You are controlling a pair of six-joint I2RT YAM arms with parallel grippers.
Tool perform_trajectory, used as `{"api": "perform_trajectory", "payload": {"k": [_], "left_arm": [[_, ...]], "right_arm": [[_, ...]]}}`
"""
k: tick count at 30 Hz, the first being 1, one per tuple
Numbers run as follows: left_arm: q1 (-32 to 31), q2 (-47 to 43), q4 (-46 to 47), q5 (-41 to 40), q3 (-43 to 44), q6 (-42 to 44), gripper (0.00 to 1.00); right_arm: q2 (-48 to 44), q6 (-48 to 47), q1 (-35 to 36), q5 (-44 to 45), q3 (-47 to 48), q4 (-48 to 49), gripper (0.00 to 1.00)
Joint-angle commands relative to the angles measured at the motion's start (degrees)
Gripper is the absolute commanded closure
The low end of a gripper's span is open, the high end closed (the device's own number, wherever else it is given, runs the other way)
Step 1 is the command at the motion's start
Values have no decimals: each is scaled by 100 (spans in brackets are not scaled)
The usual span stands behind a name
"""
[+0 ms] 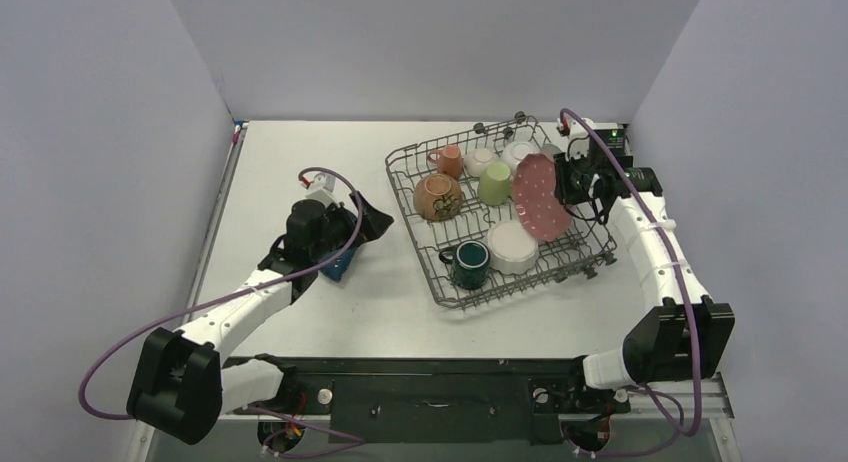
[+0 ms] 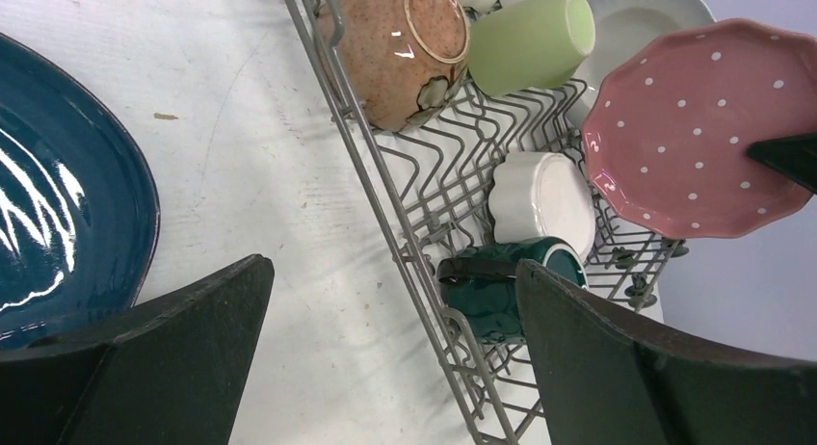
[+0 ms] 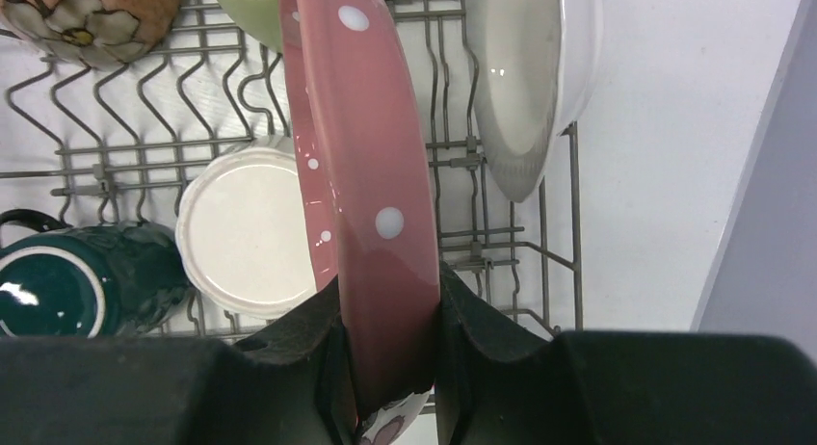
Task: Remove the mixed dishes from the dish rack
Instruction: Pick up the plate from the dish rack.
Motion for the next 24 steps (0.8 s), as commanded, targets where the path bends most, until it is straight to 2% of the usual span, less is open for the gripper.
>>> {"api": "perform_trajectory", "payload": {"k": [1,3,6,9,13,16,22,24], "left_arm": [[101,-218,407,529,-85,42,4],[129,-197,1060,1065,-272,-239,4],[130,-20,2602,1718,-515,-1050,4],[69,446,4154,2055,-627,-1804,4],[-235,1134,5561,2197,-477,-2673,4],[-573,1621,5785,2110,-140,-2924,4],[-964,2093,5490,1742,309,-2864,2],[-1000,2193,5430,1630,391,-2844,6]], "right_arm": [[-331,165,-7,-940,679,544,100],[-391,587,-2,-1951,748,531,100],[-350,1112,37,-2781,810,588,100],[-309,1835,60,-3594,607,1025,100],[-330,2716,130,-4274,103,1944,100],[-364,3346,142,-4637,-224,2792,100],[-466,4609,176,-5076,-784,4119,100],[-469,4797,212,-5150,-901,4372,100]]}}
